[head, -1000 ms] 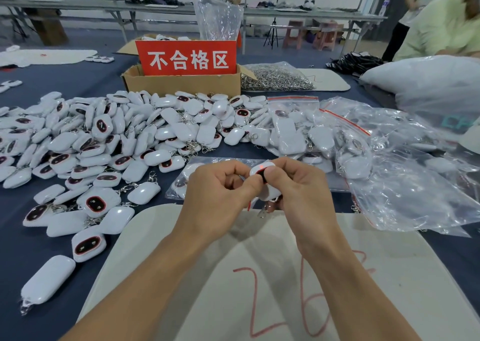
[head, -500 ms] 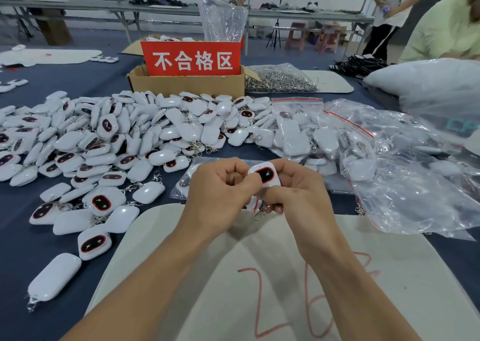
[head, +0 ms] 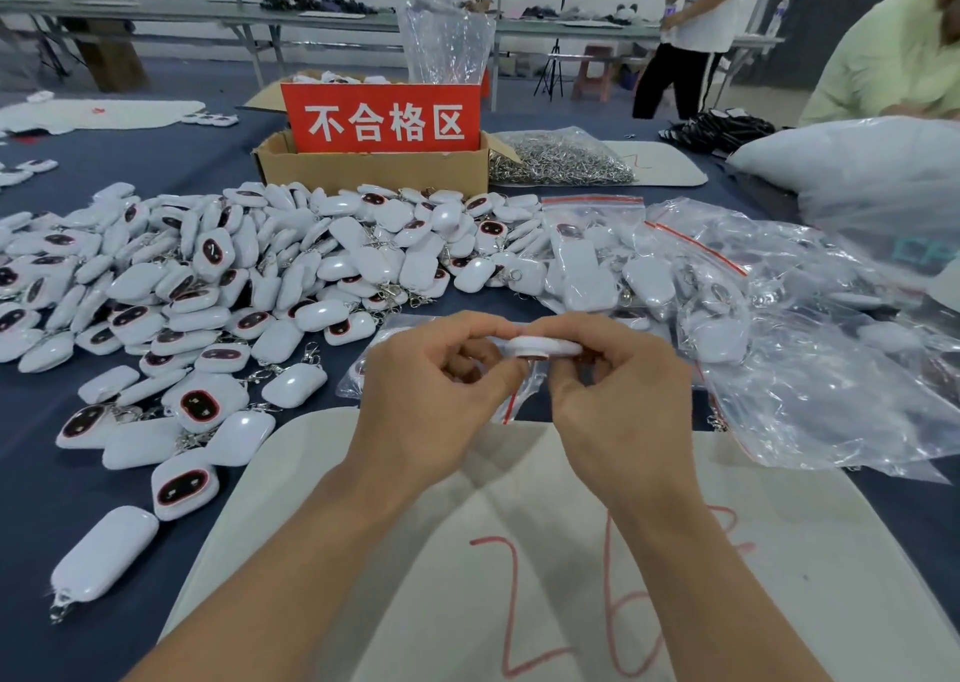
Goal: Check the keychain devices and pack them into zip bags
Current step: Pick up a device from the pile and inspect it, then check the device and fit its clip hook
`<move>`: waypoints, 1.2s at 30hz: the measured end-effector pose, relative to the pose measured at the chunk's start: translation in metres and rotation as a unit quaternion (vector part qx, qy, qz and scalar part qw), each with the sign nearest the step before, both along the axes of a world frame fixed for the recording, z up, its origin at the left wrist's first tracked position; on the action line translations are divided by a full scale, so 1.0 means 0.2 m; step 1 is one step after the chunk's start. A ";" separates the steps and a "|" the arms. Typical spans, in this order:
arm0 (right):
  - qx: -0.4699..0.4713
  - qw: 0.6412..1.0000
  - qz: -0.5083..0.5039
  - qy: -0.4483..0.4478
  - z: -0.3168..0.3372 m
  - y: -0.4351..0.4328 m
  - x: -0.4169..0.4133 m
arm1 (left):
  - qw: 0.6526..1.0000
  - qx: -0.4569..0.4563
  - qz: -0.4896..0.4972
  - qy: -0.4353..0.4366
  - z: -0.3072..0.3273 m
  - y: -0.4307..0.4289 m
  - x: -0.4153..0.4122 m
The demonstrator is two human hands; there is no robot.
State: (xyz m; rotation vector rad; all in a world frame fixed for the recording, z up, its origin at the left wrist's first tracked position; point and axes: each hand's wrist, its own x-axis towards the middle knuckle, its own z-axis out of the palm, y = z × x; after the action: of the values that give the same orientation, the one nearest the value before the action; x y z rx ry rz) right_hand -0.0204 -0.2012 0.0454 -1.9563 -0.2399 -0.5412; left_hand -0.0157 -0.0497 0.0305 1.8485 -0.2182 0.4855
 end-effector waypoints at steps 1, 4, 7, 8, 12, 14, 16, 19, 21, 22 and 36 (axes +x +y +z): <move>-0.005 1.000 -0.020 -0.015 0.00 0.00 0.00 | 1.000 0.007 -0.003 0.000 -0.01 0.00 0.00; 0.017 0.998 -0.040 -0.036 0.00 0.01 -0.01 | 0.999 0.022 -0.024 0.000 -0.02 -0.01 -0.01; 0.039 0.998 -0.023 -0.032 0.00 0.02 -0.02 | 0.998 0.050 -0.029 -0.030 -0.01 -0.01 -0.02; 0.039 0.999 -0.017 -0.032 0.00 0.02 -0.01 | 0.997 0.057 -0.028 -0.035 -0.01 0.00 -0.02; 0.024 0.999 0.025 -0.009 -0.01 0.00 0.00 | 0.994 0.090 -0.008 -0.056 -0.02 0.02 -0.02; 0.038 0.998 0.049 0.010 -0.01 0.00 0.00 | 0.993 0.102 0.001 -0.062 -0.02 0.03 -0.03; 0.113 0.991 0.065 0.039 0.00 0.00 0.01 | 0.995 0.089 0.005 -0.044 -0.01 0.02 -0.03; 0.249 0.959 0.091 0.102 0.00 -0.01 0.04 | 0.999 0.052 0.010 -0.003 0.00 0.02 -0.01; 0.276 0.944 0.103 0.151 -0.01 -0.01 0.04 | 0.999 0.008 0.002 0.032 0.02 0.01 -0.01; 0.274 0.941 0.103 0.171 -0.01 -0.01 0.04 | 0.999 -0.017 0.000 0.049 0.02 0.01 -0.01; 0.327 0.906 0.034 0.267 0.00 0.00 0.05 | 0.987 -0.132 0.022 0.085 0.02 0.04 0.03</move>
State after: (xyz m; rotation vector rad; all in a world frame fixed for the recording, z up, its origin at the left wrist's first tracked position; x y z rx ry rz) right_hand -0.0098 -0.2013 0.0451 -1.3565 0.2041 -0.0032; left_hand -0.0092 -0.0410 0.0353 1.6260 0.0031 0.3659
